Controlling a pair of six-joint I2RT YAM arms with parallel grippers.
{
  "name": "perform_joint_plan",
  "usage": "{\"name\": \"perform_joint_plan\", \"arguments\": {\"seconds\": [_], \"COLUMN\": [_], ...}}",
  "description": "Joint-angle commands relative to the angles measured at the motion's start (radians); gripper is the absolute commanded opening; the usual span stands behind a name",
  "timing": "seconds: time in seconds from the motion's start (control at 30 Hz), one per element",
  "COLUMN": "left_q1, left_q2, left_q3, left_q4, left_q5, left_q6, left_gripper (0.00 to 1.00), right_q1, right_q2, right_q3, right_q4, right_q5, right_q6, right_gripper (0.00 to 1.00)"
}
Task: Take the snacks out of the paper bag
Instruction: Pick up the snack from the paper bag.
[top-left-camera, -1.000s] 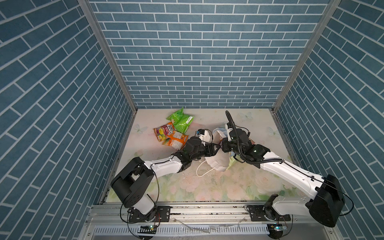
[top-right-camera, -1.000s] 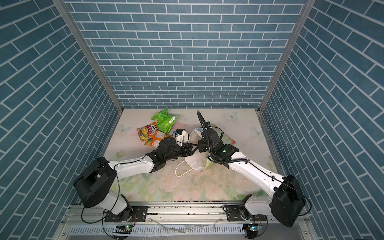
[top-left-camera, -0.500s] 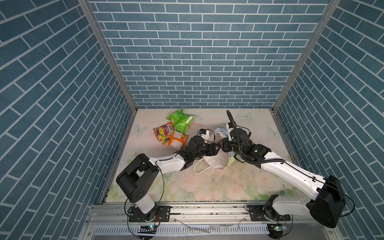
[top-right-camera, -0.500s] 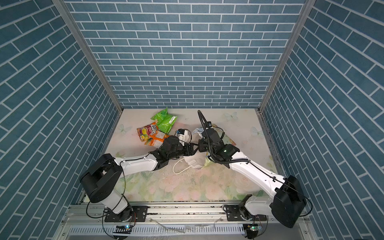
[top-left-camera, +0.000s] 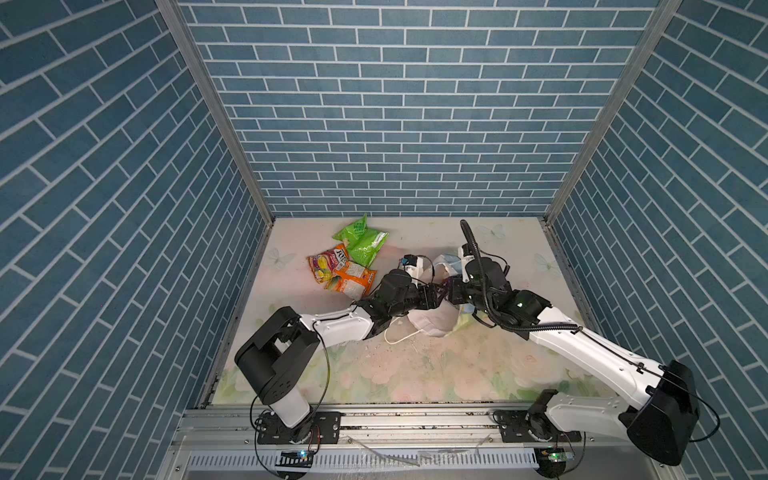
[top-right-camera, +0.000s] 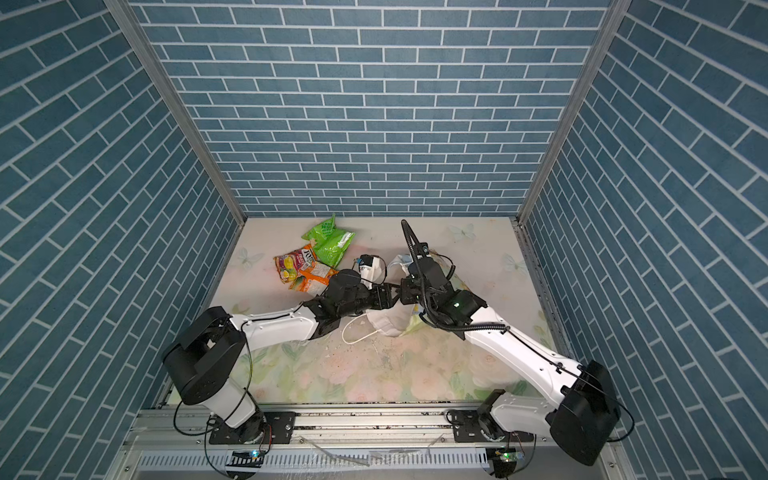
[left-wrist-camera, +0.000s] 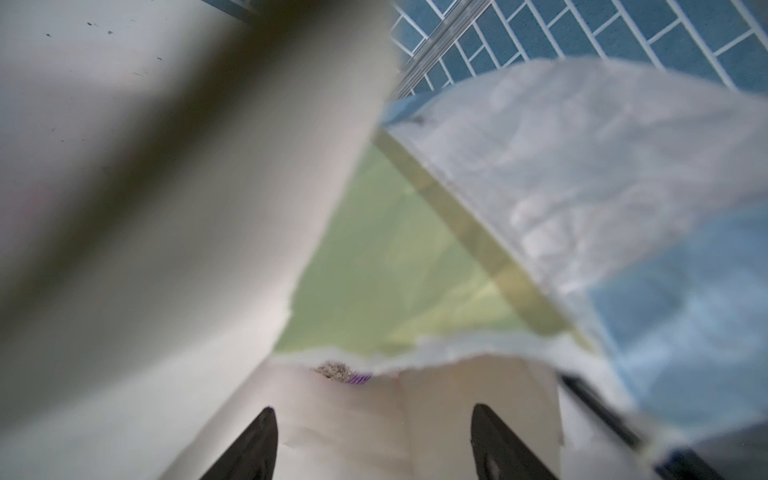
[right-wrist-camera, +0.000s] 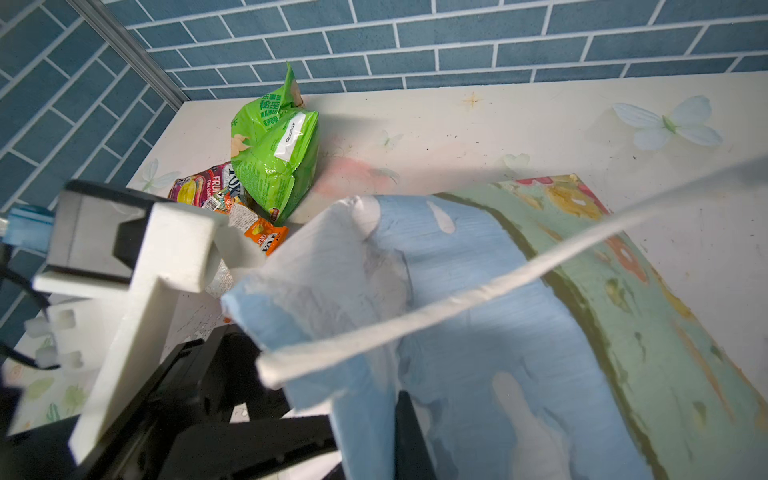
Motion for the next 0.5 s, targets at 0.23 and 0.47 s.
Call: {"name": "perform_joint_plan", "arguments": {"seconds": [0.23, 0.47], "left_q1": [-0.036, -0.063], "left_q2": [0.009, 0.001], "left_q3": [-0.006, -0.058], "left_q4": [0.093, 0.208], "left_q5": [0.010, 0.019], "left_q6": [0.027, 0.072], "left_gripper": [0.74, 0.71], "right_q1": [0.005, 0.004], "right_q2": [-0.057, -0.058], "right_q3": [0.020, 0.030], "right_q4": [-0.016, -0.042], "right_q5": [0.030, 0.046], "right_q6": [0.049, 0.042], "right_gripper": [0.00, 0.00]}}
